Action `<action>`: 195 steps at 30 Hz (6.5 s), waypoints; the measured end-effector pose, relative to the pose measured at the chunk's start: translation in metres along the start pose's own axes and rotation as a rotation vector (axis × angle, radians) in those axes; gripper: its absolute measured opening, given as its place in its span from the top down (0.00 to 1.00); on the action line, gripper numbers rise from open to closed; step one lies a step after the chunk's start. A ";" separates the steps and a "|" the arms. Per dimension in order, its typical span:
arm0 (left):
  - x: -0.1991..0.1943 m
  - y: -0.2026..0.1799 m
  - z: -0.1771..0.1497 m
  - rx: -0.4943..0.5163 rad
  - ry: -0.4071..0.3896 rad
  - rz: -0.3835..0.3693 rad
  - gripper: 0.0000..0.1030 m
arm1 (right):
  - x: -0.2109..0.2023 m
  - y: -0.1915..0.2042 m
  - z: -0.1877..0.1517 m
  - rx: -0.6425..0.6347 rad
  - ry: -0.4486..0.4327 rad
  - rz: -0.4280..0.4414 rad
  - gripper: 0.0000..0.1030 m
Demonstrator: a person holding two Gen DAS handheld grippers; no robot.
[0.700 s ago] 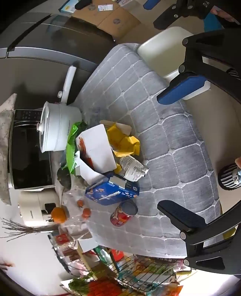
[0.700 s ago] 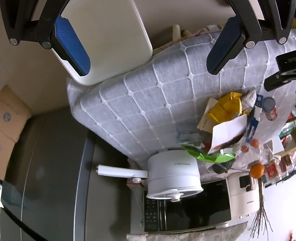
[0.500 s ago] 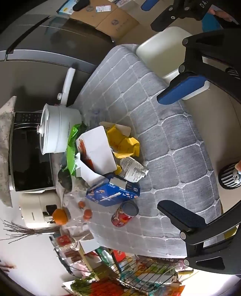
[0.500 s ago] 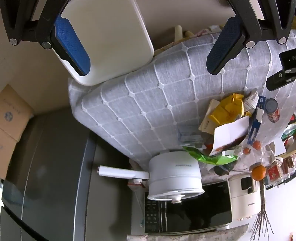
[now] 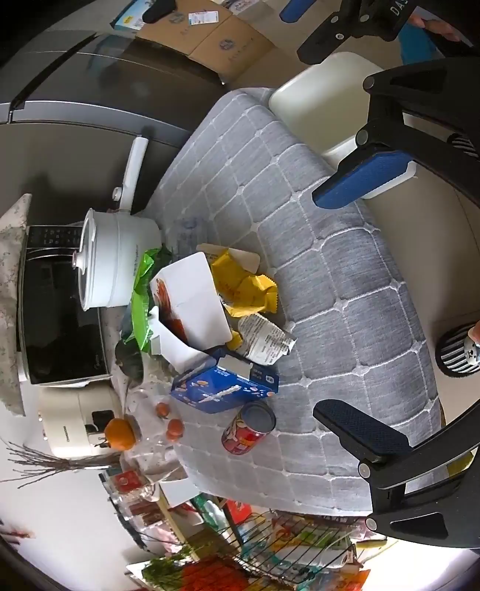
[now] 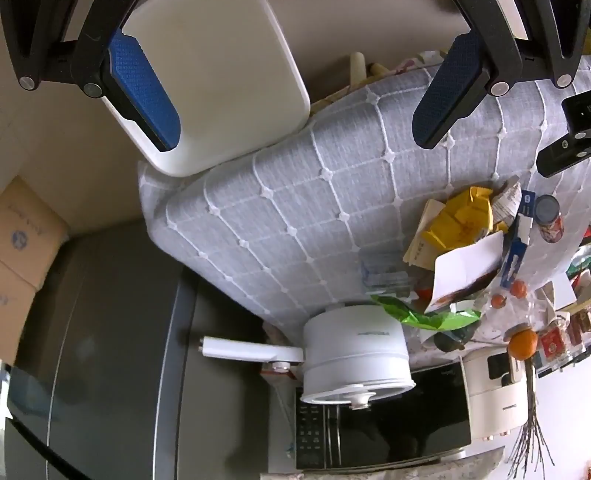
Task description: Collect trash
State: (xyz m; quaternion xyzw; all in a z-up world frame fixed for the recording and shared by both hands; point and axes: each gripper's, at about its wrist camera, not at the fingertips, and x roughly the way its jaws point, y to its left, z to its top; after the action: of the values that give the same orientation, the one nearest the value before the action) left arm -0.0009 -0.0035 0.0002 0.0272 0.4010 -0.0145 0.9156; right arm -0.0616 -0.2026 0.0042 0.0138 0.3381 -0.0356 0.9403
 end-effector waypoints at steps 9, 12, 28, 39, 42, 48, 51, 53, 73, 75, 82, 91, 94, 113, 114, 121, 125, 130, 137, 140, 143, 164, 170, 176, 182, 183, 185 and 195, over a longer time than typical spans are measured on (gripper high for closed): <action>0.001 0.000 -0.001 0.000 -0.004 -0.002 0.00 | 0.002 0.000 0.000 -0.001 0.006 -0.003 0.00; 0.001 0.001 0.000 -0.002 -0.002 -0.003 0.00 | 0.003 0.001 0.000 -0.003 0.006 -0.003 0.00; 0.001 0.001 0.001 0.000 -0.006 -0.001 0.00 | 0.006 0.001 -0.001 0.000 0.013 -0.008 0.00; 0.000 0.001 0.001 -0.002 -0.011 -0.002 0.00 | 0.006 0.000 -0.001 0.006 0.016 -0.008 0.00; 0.000 0.000 0.002 -0.002 -0.011 -0.002 0.00 | 0.007 0.000 -0.001 0.003 0.013 -0.008 0.00; 0.000 0.001 0.001 -0.003 -0.011 -0.002 0.00 | 0.006 0.000 -0.001 0.005 0.014 -0.008 0.00; -0.001 0.001 0.001 -0.005 -0.011 -0.003 0.00 | 0.006 0.000 -0.001 0.005 0.014 -0.009 0.00; 0.000 0.000 0.002 -0.005 -0.011 -0.003 0.00 | 0.006 0.000 -0.001 0.007 0.015 -0.008 0.00; -0.001 0.004 -0.002 -0.007 -0.021 -0.002 0.00 | 0.005 -0.002 -0.001 0.014 0.016 -0.009 0.00; -0.002 0.004 -0.002 -0.004 -0.021 -0.002 0.00 | 0.005 -0.002 0.000 0.014 0.015 -0.007 0.00; -0.002 0.011 0.000 -0.021 -0.039 0.009 0.00 | 0.005 -0.001 0.001 0.009 0.011 -0.002 0.00; 0.002 0.040 0.014 -0.042 -0.023 -0.006 0.00 | -0.003 0.005 0.015 -0.024 -0.036 -0.015 0.00; 0.008 0.061 0.025 -0.075 0.002 -0.029 0.00 | -0.003 0.004 0.026 -0.030 -0.025 -0.027 0.00; 0.125 0.060 0.127 0.052 0.122 0.050 0.07 | 0.075 0.003 0.063 -0.039 0.146 0.088 0.00; 0.133 0.056 0.131 0.067 0.123 0.061 0.11 | 0.080 0.002 0.064 -0.047 0.155 0.078 0.00; 0.170 0.035 0.146 0.136 0.118 0.117 0.45 | 0.094 0.000 0.072 -0.081 0.143 0.076 0.00; 0.174 0.034 0.148 0.132 0.097 0.139 0.67 | 0.099 0.001 0.076 -0.074 0.147 0.090 0.00; 0.168 0.041 0.152 0.097 0.075 0.121 0.89 | 0.098 0.003 0.079 -0.066 0.129 0.081 0.00; 0.119 0.071 0.153 -0.049 -0.045 0.011 0.96 | 0.098 0.007 0.080 -0.051 0.128 0.083 0.00; 0.097 0.088 0.148 -0.134 -0.091 -0.048 0.99 | 0.099 0.013 0.081 -0.058 0.125 0.087 0.00; 0.075 0.103 0.138 -0.205 -0.140 -0.109 1.00 | 0.103 0.020 0.080 -0.061 0.128 0.120 0.00; 0.037 0.167 0.110 -0.323 -0.200 -0.260 1.00 | 0.195 0.076 0.112 0.128 0.255 0.540 0.08; 0.046 0.174 0.109 -0.303 -0.173 -0.240 1.00 | 0.240 0.063 0.114 0.278 0.313 0.661 0.15; 0.055 0.174 0.109 -0.303 -0.149 -0.242 1.00 | 0.273 0.065 0.104 0.398 0.391 0.804 0.23; 0.055 0.177 0.109 -0.312 -0.151 -0.235 1.00 | 0.267 0.066 0.108 0.470 0.361 0.912 0.84; 0.054 0.179 0.108 -0.318 -0.153 -0.236 1.00 | 0.262 0.068 0.111 0.474 0.348 0.941 0.87; 0.052 0.181 0.108 -0.328 -0.161 -0.235 1.00 | 0.247 0.071 0.120 0.468 0.311 0.993 0.94; 0.037 0.194 0.105 -0.362 -0.177 -0.210 1.00 | 0.190 0.093 0.149 0.396 0.215 1.018 1.00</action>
State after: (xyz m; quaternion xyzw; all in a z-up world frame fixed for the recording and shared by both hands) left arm 0.1100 0.1831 0.0514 -0.1805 0.3159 -0.0399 0.9306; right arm 0.1864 -0.1279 -0.0021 0.3556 0.3697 0.3620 0.7784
